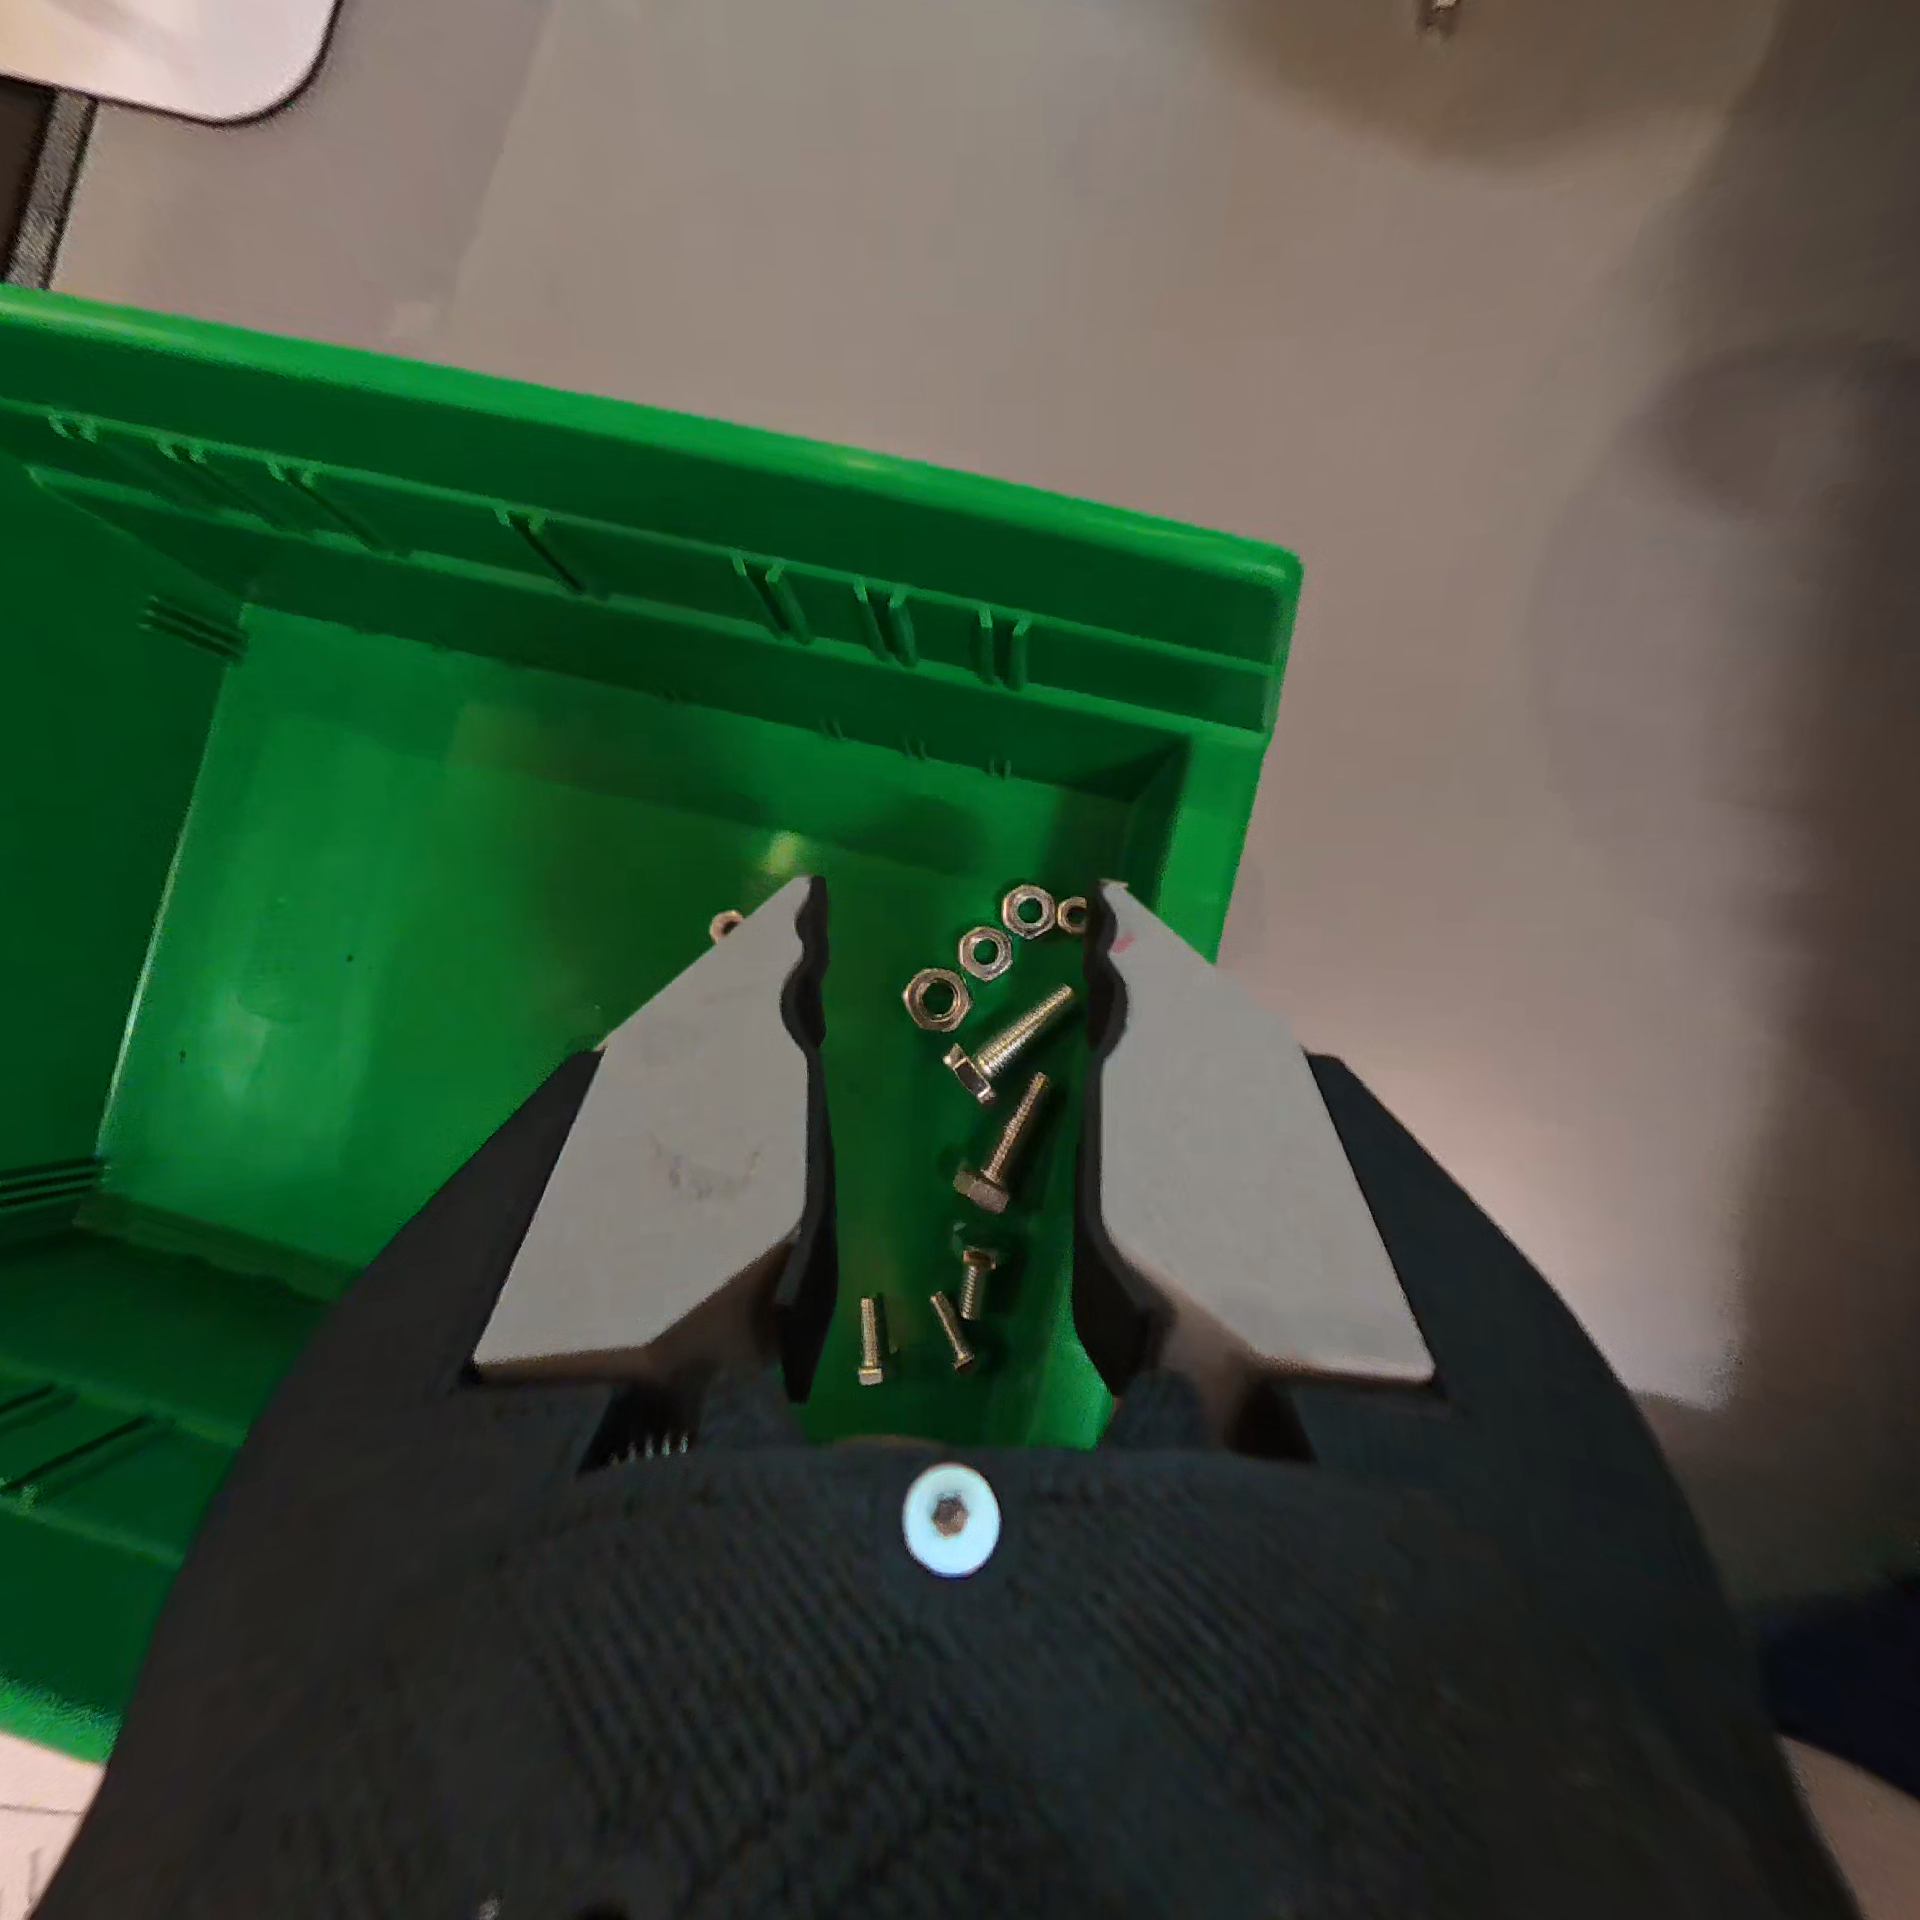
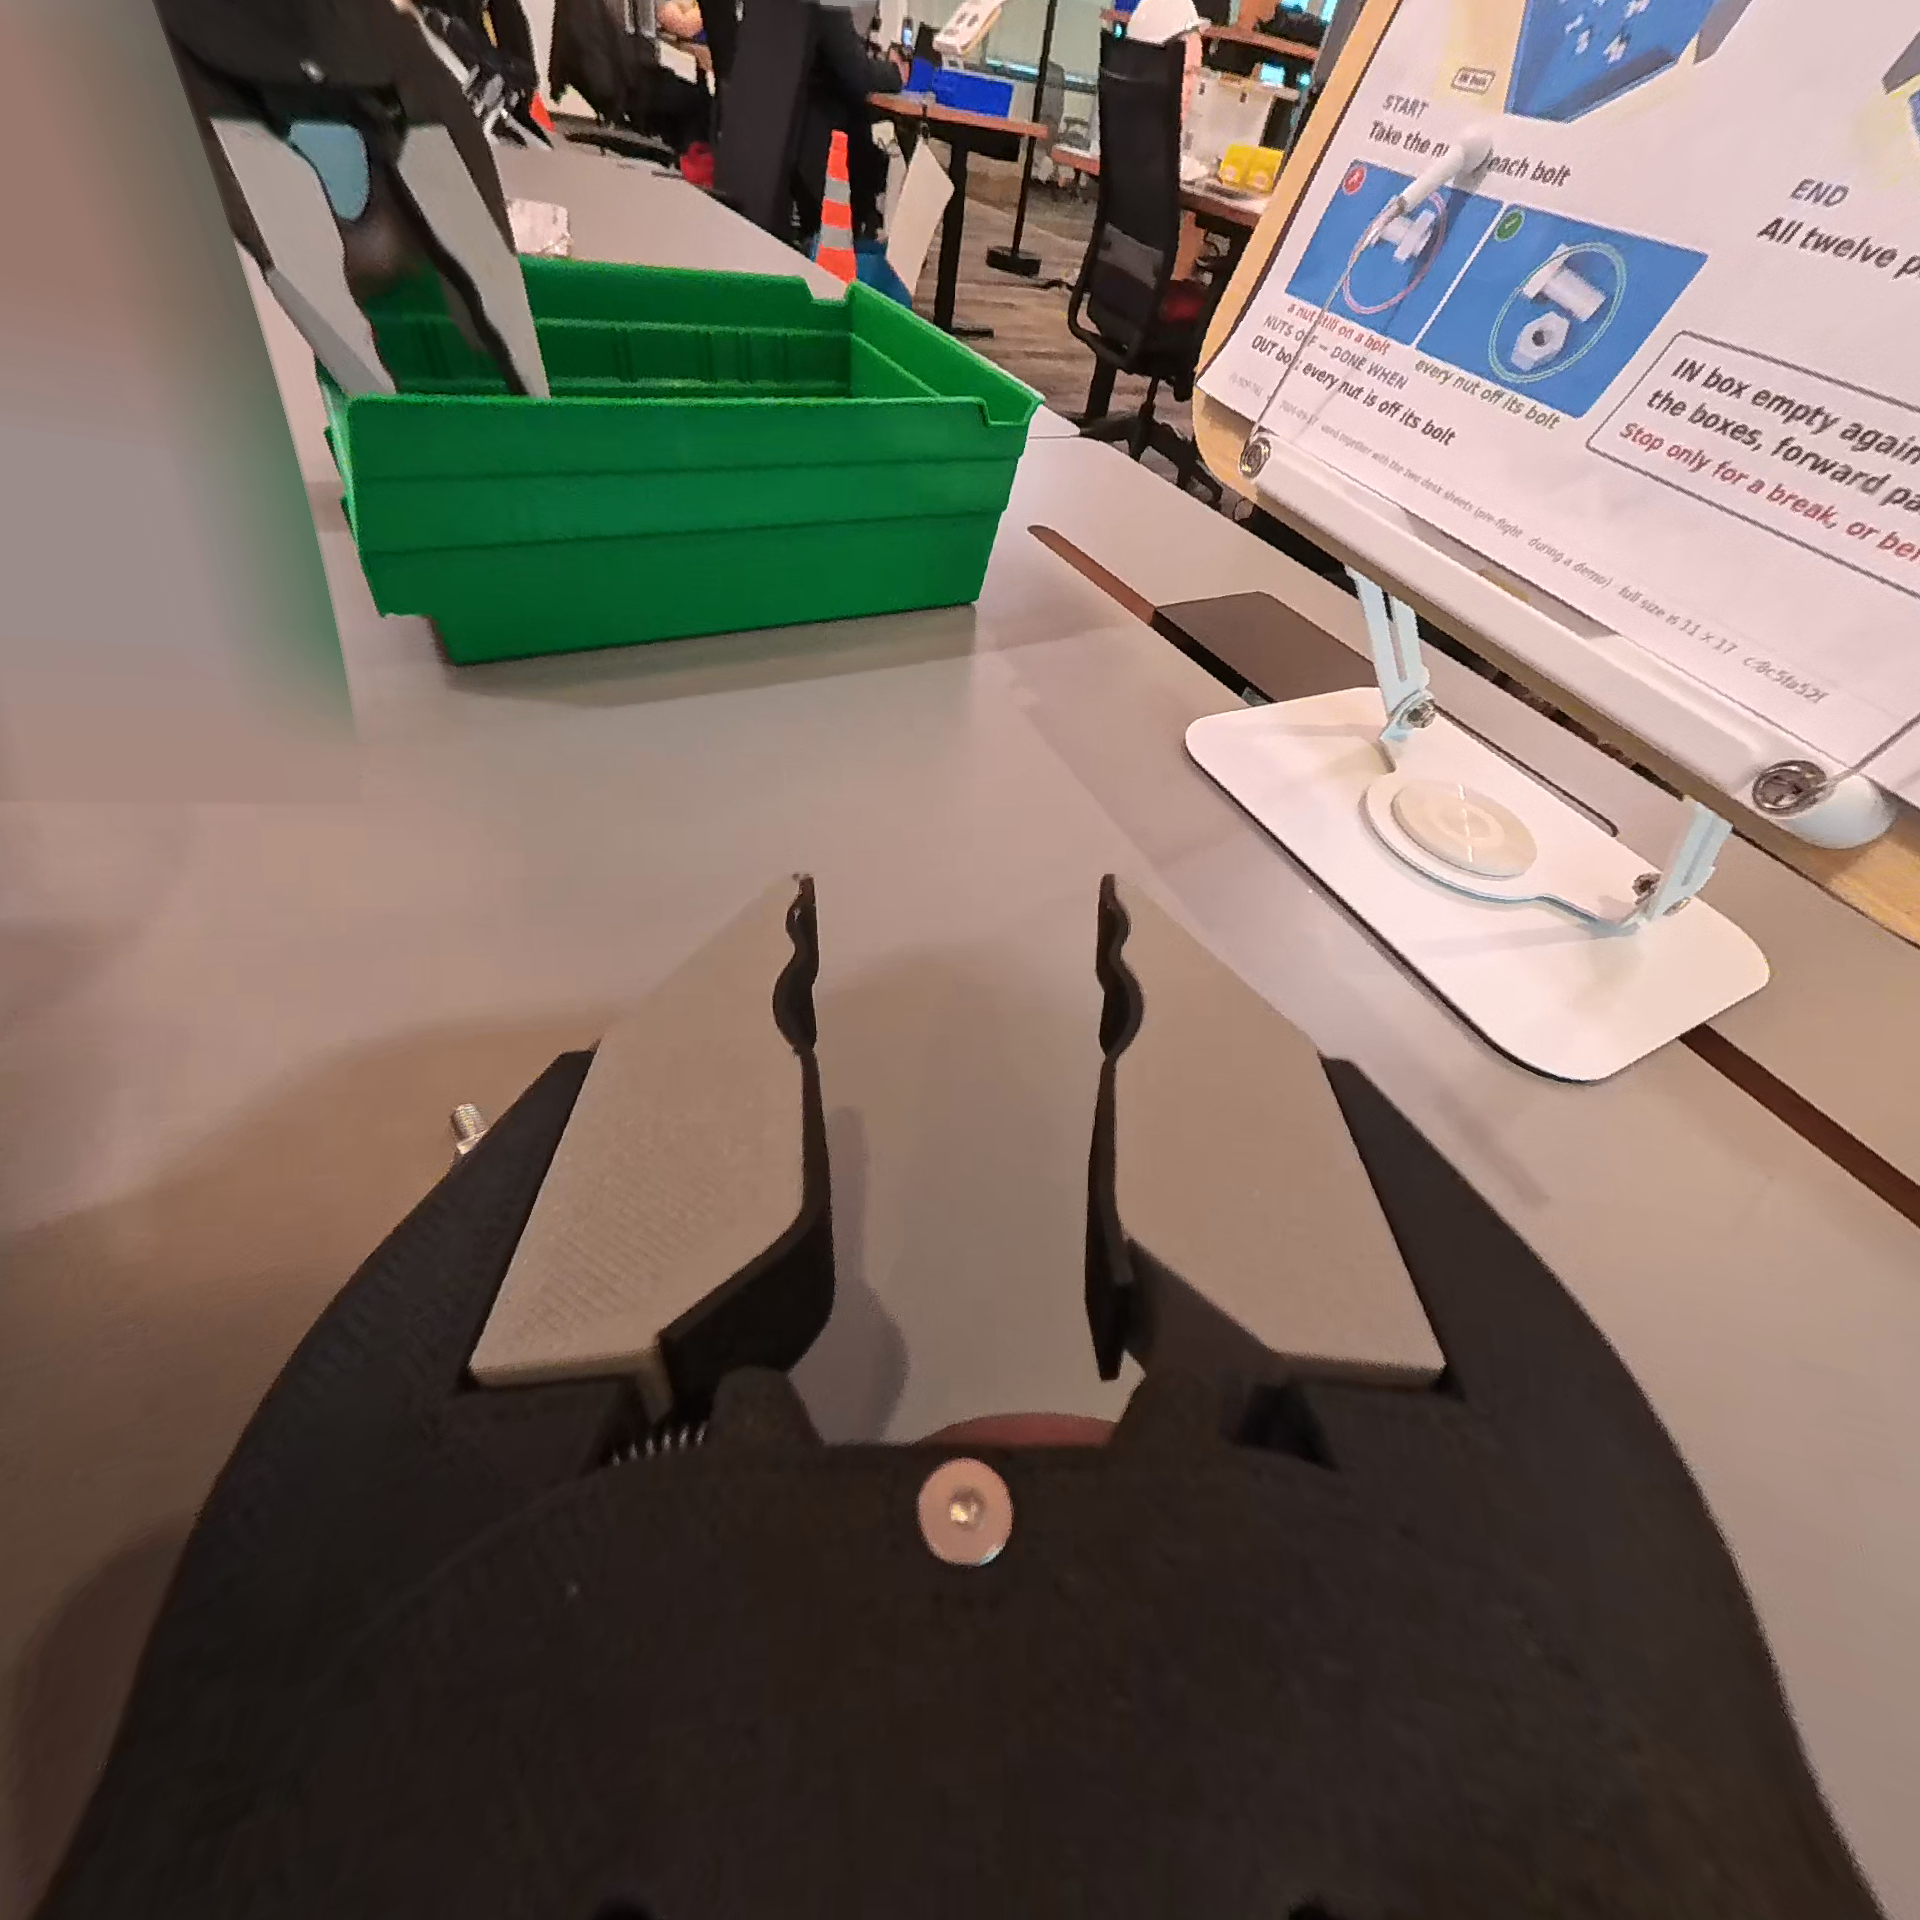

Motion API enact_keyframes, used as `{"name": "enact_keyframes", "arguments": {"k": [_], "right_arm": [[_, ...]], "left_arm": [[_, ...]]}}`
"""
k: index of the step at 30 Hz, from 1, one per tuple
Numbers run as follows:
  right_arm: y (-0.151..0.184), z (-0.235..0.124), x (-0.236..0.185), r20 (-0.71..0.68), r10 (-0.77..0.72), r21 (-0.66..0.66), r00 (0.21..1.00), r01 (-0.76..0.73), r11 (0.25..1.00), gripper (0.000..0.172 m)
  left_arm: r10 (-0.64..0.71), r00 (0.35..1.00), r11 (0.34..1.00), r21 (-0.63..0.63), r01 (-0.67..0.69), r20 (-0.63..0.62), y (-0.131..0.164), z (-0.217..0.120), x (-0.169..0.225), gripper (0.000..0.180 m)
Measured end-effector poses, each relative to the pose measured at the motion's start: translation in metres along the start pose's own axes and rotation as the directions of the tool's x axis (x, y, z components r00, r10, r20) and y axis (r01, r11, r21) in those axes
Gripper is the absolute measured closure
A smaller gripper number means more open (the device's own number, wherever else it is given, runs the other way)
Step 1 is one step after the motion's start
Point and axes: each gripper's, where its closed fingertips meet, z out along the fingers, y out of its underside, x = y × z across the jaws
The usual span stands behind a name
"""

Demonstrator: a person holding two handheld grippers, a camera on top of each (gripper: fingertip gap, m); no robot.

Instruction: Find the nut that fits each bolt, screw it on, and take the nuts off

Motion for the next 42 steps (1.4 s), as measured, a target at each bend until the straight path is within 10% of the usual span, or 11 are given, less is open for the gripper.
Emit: {"name": "enact_keyframes", "arguments": {"k": [9,17,22,31,42], "right_arm": [[0.007,0.005,0.0,0.007,0.004,-0.017,1.0,-0.004,1.0,0.121],[0.009,0.007,0.002,-0.009,0.001,-0.03,1.0,-0.001,1.0,0.121],[0.01,0.006,0.005,-0.017,0.006,-0.033,1.0,-0.007,0.999,0.121],[0.016,0.008,0.009,-0.02,0.014,-0.049,1.0,-0.015,0.999,0.122],[0.023,0.01,0.013,-0.038,0.007,-0.077,0.999,-0.01,0.997,0.122]], "left_arm": [[-0.02,0.996,1.0,0.018,0.018,0.083,0.002,-0.01,-0.011,0.139],[-0.055,0.966,0.958,-0.258,0.122,0.252,0.038,0.008,-0.032,0.142],[-0.048,0.988,0.95,-0.299,0.091,0.147,0.039,0.022,-0.013,0.124],[-0.035,0.998,0.943,-0.33,0.05,0.05,0.044,0.044,-0.015,0.151],[-0.005,0.986,0.957,-0.287,0.053,0.166,0.04,0.018,-0.048,0.149]]}}
